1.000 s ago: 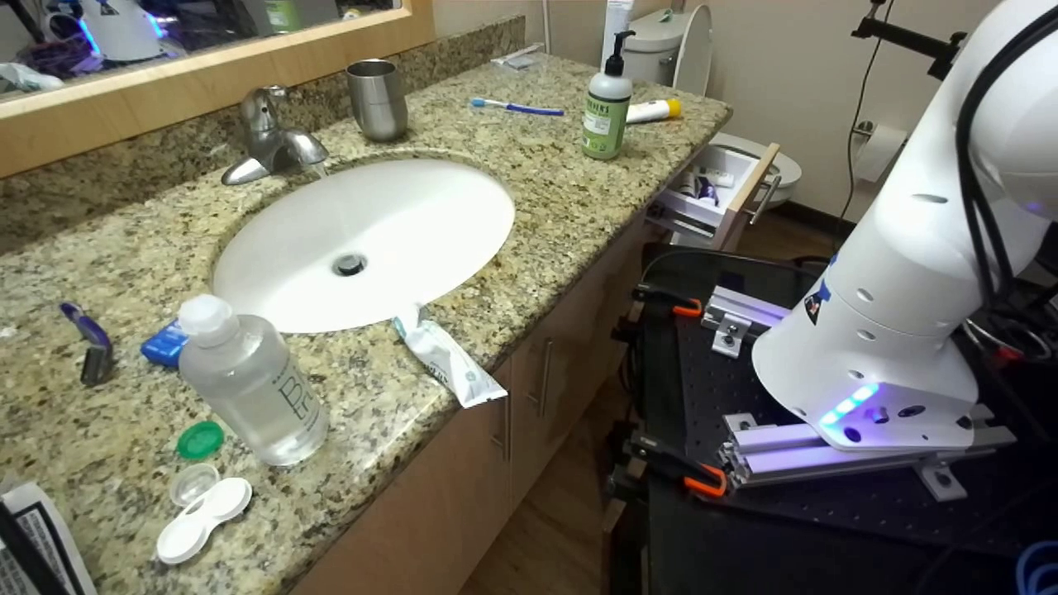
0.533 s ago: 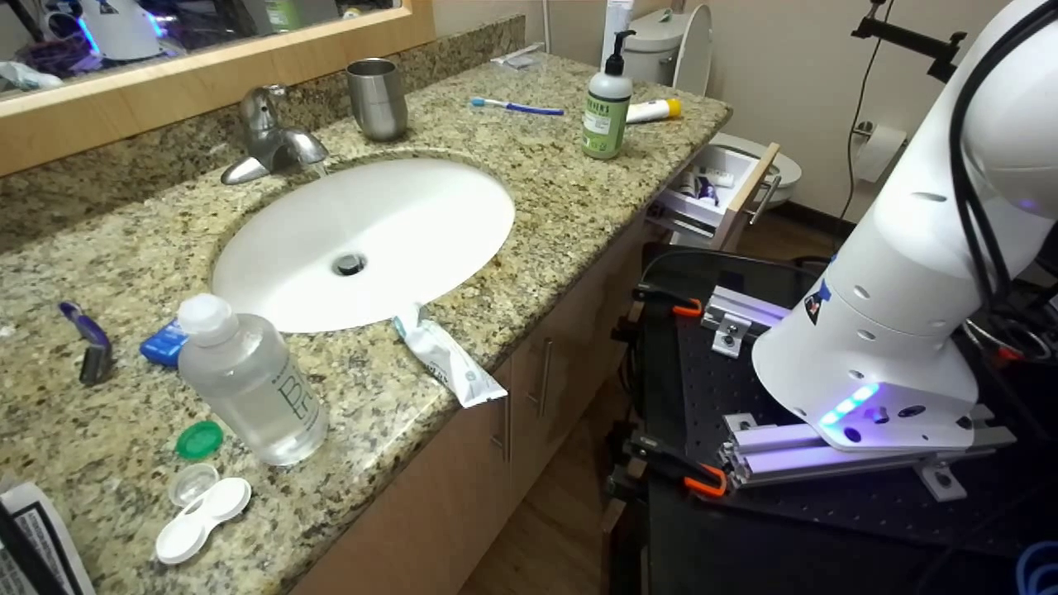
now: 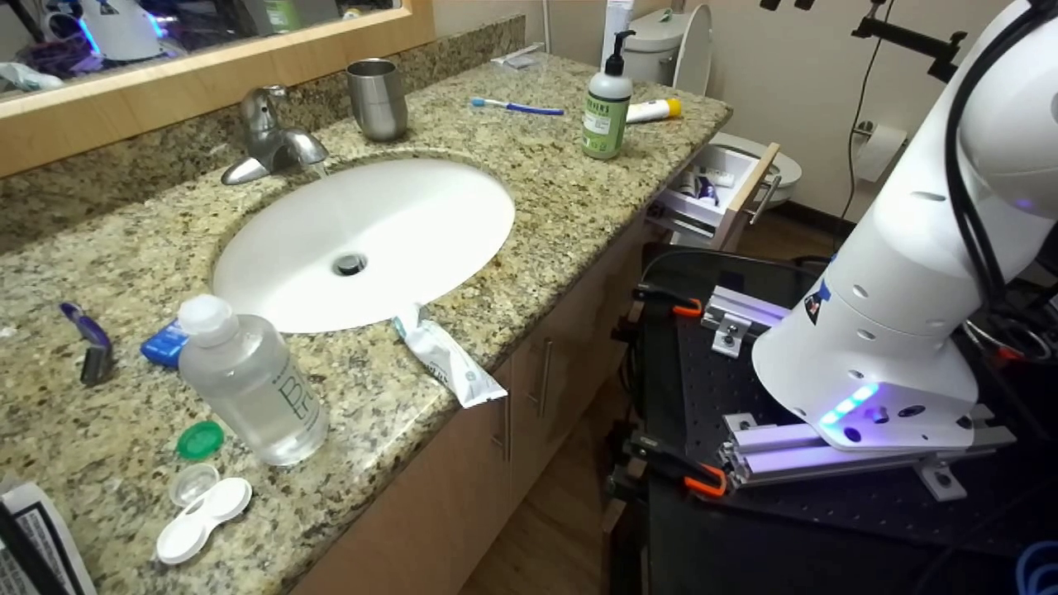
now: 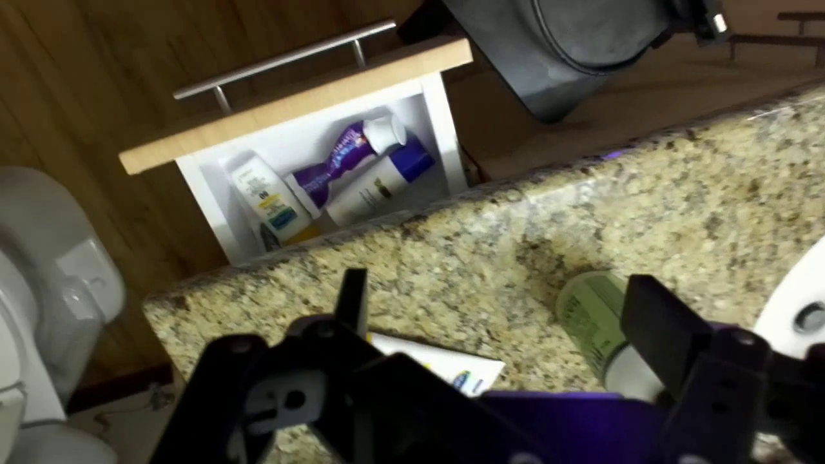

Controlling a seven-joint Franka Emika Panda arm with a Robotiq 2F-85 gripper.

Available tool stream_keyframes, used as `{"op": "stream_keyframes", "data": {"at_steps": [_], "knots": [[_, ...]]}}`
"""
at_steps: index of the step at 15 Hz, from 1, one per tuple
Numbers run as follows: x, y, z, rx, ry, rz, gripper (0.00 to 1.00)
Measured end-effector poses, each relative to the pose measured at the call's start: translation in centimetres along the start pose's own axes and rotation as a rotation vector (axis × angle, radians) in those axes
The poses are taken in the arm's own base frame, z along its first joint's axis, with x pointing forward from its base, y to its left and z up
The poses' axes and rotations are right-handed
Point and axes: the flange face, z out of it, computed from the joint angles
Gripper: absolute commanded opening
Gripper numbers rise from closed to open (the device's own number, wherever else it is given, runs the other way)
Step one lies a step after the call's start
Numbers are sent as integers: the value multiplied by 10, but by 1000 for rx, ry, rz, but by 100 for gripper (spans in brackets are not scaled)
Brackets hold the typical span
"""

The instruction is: Close the open drawer

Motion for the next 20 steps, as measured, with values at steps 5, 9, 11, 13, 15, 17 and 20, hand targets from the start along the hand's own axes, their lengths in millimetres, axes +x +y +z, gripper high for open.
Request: {"op": "stream_keyframes", "data": {"at_steps": [5,9,11,13,15,17,20], "knots": [[-20,39,43,-118,-128,171,100],[-25,50,98,-182,-153,314,100],[-27,54,132,-202,-179,380,100],[-29,60,160,-215,-212,448,100],[-30,62,180,-206,-243,523,100],[-31,66,194,-211,-279,591,100],[-33,75,208,-235,-326,669,100]]}}
